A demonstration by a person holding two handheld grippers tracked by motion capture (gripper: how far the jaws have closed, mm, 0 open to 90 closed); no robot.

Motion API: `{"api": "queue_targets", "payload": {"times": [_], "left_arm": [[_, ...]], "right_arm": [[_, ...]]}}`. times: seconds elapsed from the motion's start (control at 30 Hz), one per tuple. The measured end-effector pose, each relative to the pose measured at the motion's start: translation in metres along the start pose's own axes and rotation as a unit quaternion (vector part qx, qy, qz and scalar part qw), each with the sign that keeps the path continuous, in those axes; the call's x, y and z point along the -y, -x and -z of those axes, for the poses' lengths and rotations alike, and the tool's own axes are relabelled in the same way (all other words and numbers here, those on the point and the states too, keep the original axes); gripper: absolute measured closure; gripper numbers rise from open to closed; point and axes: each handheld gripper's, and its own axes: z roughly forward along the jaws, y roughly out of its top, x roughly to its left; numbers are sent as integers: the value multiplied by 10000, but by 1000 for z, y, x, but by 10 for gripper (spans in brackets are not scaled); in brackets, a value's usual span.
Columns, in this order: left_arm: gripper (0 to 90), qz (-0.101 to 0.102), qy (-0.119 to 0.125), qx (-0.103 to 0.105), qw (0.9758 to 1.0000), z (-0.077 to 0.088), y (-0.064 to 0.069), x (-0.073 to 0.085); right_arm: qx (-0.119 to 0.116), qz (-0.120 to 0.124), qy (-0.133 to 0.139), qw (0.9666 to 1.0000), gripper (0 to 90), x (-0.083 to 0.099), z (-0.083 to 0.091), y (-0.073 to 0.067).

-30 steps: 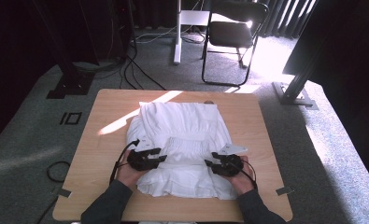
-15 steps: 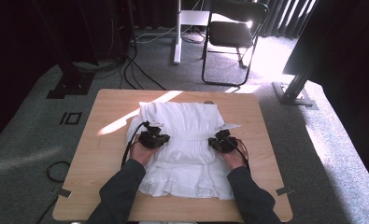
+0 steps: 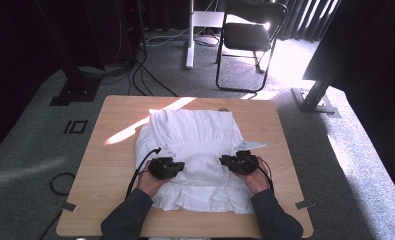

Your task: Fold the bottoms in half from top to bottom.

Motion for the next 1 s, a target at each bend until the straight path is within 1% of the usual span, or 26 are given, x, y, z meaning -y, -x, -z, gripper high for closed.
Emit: {"api": "queue_targets", "payload": {"times": [0.03,0.07,0.1,0.17,0.2,0.27,0.33,0.37,0.43,0.47,0.5,0.53,0.6,0.67,0.73,0.77,0.8,0.83,0.87,0.9,0.93,1.0], "left_arm": [[819,-66,-46,19,10000,0,4,4],[815,-151,-128,40,9998,0,8,7],[813,-187,-177,37,9997,0,10,9],[811,-247,-246,70,9994,1,14,15],[811,-283,-254,76,9992,2,15,17],[808,-271,-242,104,9993,4,17,20],[802,-231,-211,121,9994,7,17,22],[799,-214,-205,119,9995,8,17,24],[793,-195,-236,120,9995,9,17,26],[789,-173,-221,115,9995,10,17,28],[784,-141,-216,127,9996,11,16,29],[782,-109,-217,137,9996,11,15,31],[776,-59,-198,135,9997,12,14,33],[770,-79,-177,84,9998,14,15,33],[766,-102,-102,-82,9999,18,16,32],[764,-108,-64,-125,9998,20,15,31],[760,-90,-3,-209,9997,23,13,28],[754,-67,46,-276,9996,26,11,25],[746,-49,78,-321,9994,28,8,23],[745,-27,159,-400,9991,31,3,18],[742,-4,206,-442,9988,32,0,15],[727,28,304,-591,9978,34,-11,5]], "right_arm": [[76,88,43,9999,741,-1,3,-1],[187,123,65,9997,736,-2,7,-3],[278,139,109,9995,725,-5,10,-3],[259,113,167,9995,713,-8,12,-4],[245,149,175,9994,706,-10,10,-6],[236,206,149,9994,701,-12,7,-9],[147,206,85,9996,701,-11,2,-14],[76,220,61,9997,701,-9,0,-18],[-150,170,26,9997,705,-3,-1,-26],[-252,204,-8,9995,710,3,-1,-32],[-255,278,-98,9992,718,12,-2,-39],[-262,311,-170,9990,726,18,-2,-43],[-265,428,-412,9979,732,35,-6,-51],[-259,449,-573,9970,745,48,-9,-53],[-373,279,-586,9972,750,52,-10,-51],[-424,288,-614,9968,751,51,-10,-49],[-454,324,-684,9961,750,48,-10,-49],[-456,438,-731,9953,742,45,-10,-49],[-452,523,-729,9949,713,42,-9,-50],[-415,556,-701,9951,671,39,-8,-50],[-297,573,-586,9962,640,34,-7,-48],[-151,517,-374,9978,593,24,-4,-42]]}}
